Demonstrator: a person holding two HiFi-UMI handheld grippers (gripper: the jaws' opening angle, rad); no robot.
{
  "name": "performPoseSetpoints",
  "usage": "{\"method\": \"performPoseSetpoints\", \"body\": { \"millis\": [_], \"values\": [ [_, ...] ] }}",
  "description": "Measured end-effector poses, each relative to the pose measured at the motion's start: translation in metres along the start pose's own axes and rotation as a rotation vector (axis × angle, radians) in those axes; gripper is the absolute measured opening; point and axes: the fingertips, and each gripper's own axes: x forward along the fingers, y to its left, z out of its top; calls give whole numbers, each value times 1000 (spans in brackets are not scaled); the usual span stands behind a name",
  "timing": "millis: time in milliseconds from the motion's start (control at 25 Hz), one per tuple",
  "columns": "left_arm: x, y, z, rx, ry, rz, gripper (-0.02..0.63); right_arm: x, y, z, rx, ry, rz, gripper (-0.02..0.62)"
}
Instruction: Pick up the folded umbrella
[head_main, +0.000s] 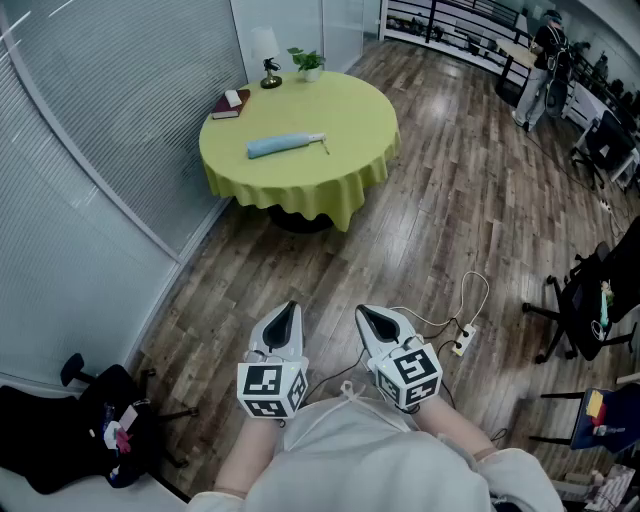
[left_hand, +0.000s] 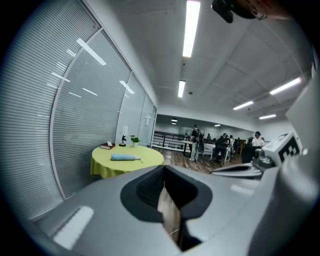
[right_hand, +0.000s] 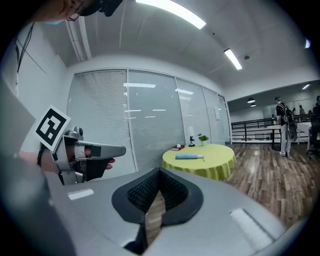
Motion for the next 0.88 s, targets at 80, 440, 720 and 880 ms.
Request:
{"method": "performPoseSetpoints", "body": {
  "millis": [80, 440, 720, 880],
  "values": [
    [1, 1, 0, 2, -2, 7, 6, 1, -1, -1, 0, 0, -3, -1],
    [5, 3, 0, 2, -10, 41, 6, 0, -12, -1, 10, -4, -11, 0],
    [12, -2, -8, -7, 14, 39, 6, -2, -22, -7, 72, -11, -6, -2],
    [21, -2, -22, -20, 44, 46, 6, -2, -33, -16, 94, -6, -2, -2]
  ]
}}
